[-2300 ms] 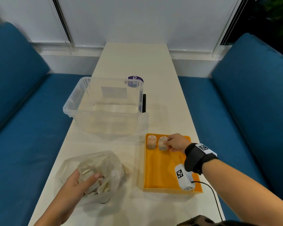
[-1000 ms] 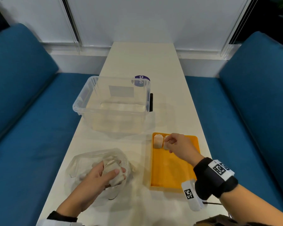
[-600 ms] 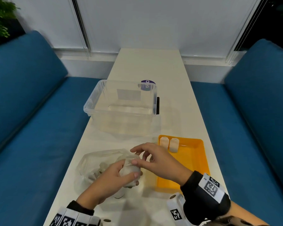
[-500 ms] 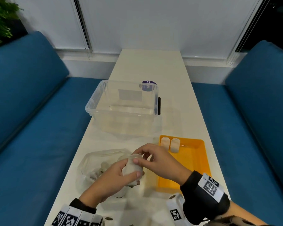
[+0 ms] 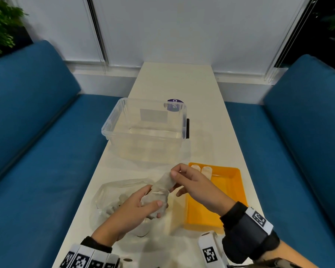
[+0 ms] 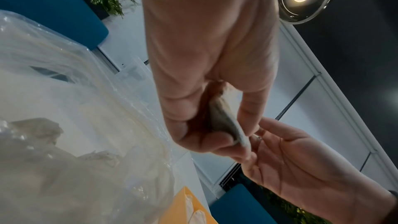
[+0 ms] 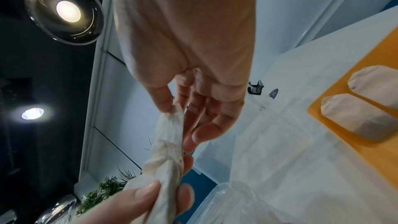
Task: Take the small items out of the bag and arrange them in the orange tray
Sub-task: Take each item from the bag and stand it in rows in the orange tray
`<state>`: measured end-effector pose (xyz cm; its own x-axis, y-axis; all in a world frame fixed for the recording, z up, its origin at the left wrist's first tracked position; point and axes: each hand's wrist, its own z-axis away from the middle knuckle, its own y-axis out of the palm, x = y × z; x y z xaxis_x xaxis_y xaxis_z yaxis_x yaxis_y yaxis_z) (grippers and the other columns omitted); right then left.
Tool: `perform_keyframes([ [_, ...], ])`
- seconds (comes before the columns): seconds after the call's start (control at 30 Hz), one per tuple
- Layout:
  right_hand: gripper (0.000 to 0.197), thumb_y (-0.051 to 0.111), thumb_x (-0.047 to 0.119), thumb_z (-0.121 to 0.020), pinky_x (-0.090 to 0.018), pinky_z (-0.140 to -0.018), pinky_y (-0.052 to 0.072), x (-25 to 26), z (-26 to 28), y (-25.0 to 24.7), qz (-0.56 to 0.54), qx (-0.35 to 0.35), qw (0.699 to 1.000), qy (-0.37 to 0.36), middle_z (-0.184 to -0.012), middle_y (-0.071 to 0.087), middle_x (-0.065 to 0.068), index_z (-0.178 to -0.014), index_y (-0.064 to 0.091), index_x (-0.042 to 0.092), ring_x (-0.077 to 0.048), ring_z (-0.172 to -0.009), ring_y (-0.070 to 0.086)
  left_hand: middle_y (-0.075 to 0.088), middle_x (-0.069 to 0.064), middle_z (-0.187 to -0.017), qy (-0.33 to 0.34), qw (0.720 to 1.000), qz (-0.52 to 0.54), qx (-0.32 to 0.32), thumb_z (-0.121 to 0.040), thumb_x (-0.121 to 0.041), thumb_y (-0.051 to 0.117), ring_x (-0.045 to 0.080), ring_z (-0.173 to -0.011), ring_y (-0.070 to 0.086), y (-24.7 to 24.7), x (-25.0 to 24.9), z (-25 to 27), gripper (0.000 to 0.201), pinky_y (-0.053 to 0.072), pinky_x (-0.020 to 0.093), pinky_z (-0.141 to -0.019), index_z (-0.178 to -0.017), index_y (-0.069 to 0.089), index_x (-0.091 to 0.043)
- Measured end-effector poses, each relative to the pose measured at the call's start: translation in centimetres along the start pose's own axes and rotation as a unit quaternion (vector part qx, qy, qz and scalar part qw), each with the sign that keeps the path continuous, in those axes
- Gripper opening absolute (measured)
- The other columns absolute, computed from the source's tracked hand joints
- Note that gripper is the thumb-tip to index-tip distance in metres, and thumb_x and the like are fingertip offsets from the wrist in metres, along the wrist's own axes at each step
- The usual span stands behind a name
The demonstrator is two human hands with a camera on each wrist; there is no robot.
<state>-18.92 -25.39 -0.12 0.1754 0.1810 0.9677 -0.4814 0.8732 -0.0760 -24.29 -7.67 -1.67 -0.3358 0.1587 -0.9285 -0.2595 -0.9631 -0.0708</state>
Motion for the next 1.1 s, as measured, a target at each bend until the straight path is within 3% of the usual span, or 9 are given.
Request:
perform_keyframes([
  [0.07,0.018,0.039,0.030,-0.100,-0.021,-0.062,0.049,0.1,0.0,0.1,-0.009,-0.013,1.000,0.007,-0.086,0.063,0.001,-0.094,0.048,0.016,-0.007,-0.073,0.064,0.069,-0.015,-0.063,0.000,1.000,-0.007,0.004,-0.091,-0.013,0.055,-0.006,-0.056,0.061,-0.2,0.2,0.1,0.020,0.044,0.005,-0.052,-0.092,0.056,-0.033],
  [0.17,0.020,0.036,0.032,-0.100,-0.023,-0.057,0.049,0.1,-0.1,-0.1,-0.016,-0.032,0.999,0.008,-0.086,0.064,-0.001,-0.097,0.044,0.014,-0.012,-0.070,0.066,0.072,-0.003,-0.085,0.000,1.000,-0.020,-0.008,-0.092,-0.014,0.054,0.005,-0.066,0.064,-0.4,0.1,0.4,0.021,0.049,0.014,-0.062,-0.103,0.060,-0.031],
  [0.27,0.024,0.040,0.031,-0.099,-0.024,-0.055,0.049,-0.1,0.0,-0.5,-0.027,-0.038,0.999,0.014,-0.087,0.067,-0.004,-0.106,0.043,0.008,-0.013,-0.067,0.065,0.071,0.009,-0.099,-0.001,0.999,-0.010,-0.050,-0.093,-0.012,0.050,0.012,-0.073,0.067,-0.6,0.3,0.2,0.043,0.053,0.032,-0.082,-0.114,0.043,-0.048],
  [0.33,0.026,0.044,0.028,-0.097,-0.023,-0.056,0.050,-0.2,0.2,-0.7,-0.032,-0.031,0.999,0.020,-0.088,0.067,-0.005,-0.111,0.043,0.006,-0.012,-0.068,0.065,0.069,0.013,-0.098,0.006,0.998,-0.005,-0.059,-0.094,-0.010,0.047,0.015,-0.072,0.066,-0.5,0.2,0.1,0.047,0.053,0.037,-0.084,-0.111,0.033,-0.052],
  [0.47,0.020,0.057,0.017,-0.093,-0.021,-0.057,0.052,-0.5,0.5,-1.0,-0.020,-0.020,0.999,0.021,-0.089,0.068,-0.010,-0.109,0.047,0.010,-0.013,-0.071,0.063,0.059,0.007,-0.107,0.027,0.999,-0.031,-0.021,-0.096,-0.010,0.042,0.012,-0.070,0.063,0.2,-0.1,-0.3,0.026,0.054,0.026,-0.072,-0.108,0.046,-0.033],
  [0.57,0.020,0.065,0.013,-0.087,-0.019,-0.058,0.052,-0.8,0.7,-1.2,0.013,-0.017,1.000,0.017,-0.089,0.065,-0.014,-0.102,0.052,0.014,-0.013,-0.072,0.060,0.063,0.009,-0.097,0.016,1.000,-0.016,0.001,-0.096,-0.017,0.046,0.008,-0.072,0.062,0.7,0.0,-0.8,0.015,0.053,0.021,-0.067,-0.100,0.060,-0.014],
  [0.67,0.015,0.068,0.013,-0.084,-0.018,-0.059,0.050,-1.3,1.2,-1.4,0.031,-0.018,0.999,0.010,-0.082,0.063,-0.007,-0.095,0.058,0.013,-0.010,-0.067,0.058,0.067,0.011,-0.100,0.018,1.000,-0.020,0.002,-0.077,-0.045,0.061,0.017,-0.084,0.066,1.1,0.3,-1.3,0.032,0.054,0.025,-0.070,-0.096,0.064,-0.020],
  [0.87,0.010,0.065,0.011,-0.087,-0.017,-0.065,0.052,-2.6,1.9,-2.3,-0.019,-0.035,0.999,0.013,-0.082,0.064,0.002,-0.096,0.065,0.009,-0.004,-0.065,0.061,0.071,0.005,-0.090,0.024,0.997,-0.079,0.003,-0.061,-0.057,0.066,0.015,-0.076,0.064,2.0,0.5,-2.3,0.035,0.050,0.030,-0.070,-0.083,0.064,-0.029],
  [1.1,0.006,0.063,0.016,-0.088,-0.016,-0.054,0.043,-4.2,1.4,-6.9,0.043,-0.123,0.991,0.033,-0.078,0.064,0.002,-0.095,0.062,0.016,-0.006,-0.066,0.058,0.069,0.006,-0.091,-0.007,1.000,-0.020,-0.007,-0.069,-0.034,0.074,0.020,-0.080,0.063,2.5,1.0,-3.2,0.019,0.052,0.032,-0.072,-0.082,0.067,-0.022],
])
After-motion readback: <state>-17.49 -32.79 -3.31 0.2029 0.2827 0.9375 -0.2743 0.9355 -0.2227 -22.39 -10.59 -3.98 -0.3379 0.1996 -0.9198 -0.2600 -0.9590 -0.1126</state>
